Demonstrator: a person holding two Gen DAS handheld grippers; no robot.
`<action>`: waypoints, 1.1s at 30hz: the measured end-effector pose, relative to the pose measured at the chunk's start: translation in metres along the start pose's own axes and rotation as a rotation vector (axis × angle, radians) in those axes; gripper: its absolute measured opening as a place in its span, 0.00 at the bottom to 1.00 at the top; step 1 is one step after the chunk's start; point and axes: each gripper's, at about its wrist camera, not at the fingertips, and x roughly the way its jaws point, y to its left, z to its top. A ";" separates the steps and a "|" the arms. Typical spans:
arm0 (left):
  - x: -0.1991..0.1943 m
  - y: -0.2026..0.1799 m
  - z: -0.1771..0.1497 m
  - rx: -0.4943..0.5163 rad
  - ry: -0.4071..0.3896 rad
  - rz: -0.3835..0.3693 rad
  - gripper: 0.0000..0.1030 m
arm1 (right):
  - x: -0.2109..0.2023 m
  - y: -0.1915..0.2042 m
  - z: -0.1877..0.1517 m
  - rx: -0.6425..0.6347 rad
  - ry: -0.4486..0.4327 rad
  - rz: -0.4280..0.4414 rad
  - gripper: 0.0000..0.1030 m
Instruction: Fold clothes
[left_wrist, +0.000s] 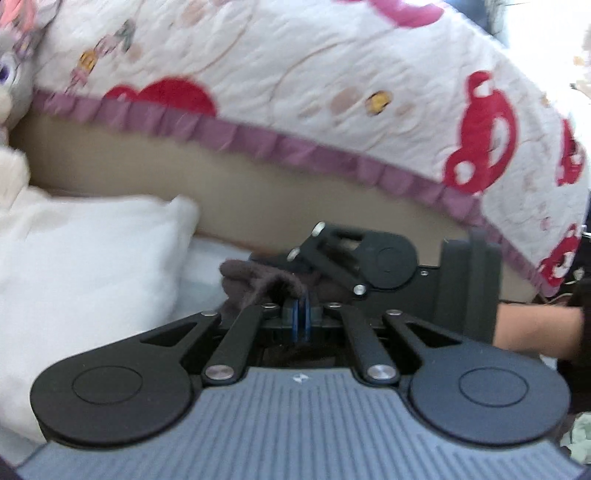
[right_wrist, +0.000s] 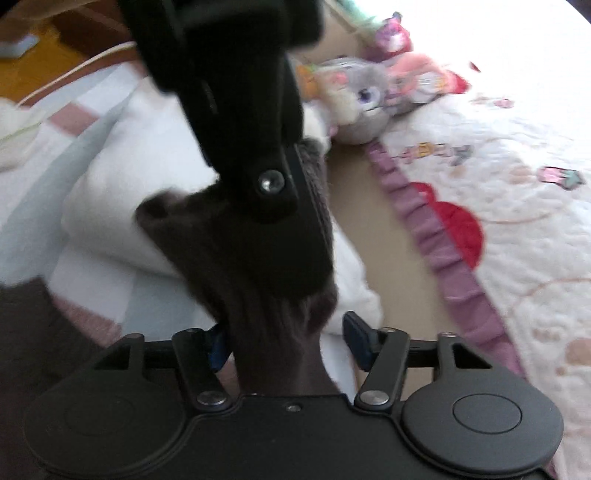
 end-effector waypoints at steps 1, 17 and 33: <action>-0.004 -0.004 0.003 -0.001 -0.018 -0.011 0.03 | -0.006 -0.011 0.001 0.068 -0.005 0.017 0.17; 0.039 0.009 -0.050 -0.180 0.189 0.082 0.15 | -0.216 -0.135 -0.118 0.872 0.086 -0.516 0.15; 0.057 -0.038 -0.066 0.043 0.322 0.092 0.20 | -0.312 -0.118 -0.325 1.359 0.501 -0.718 0.55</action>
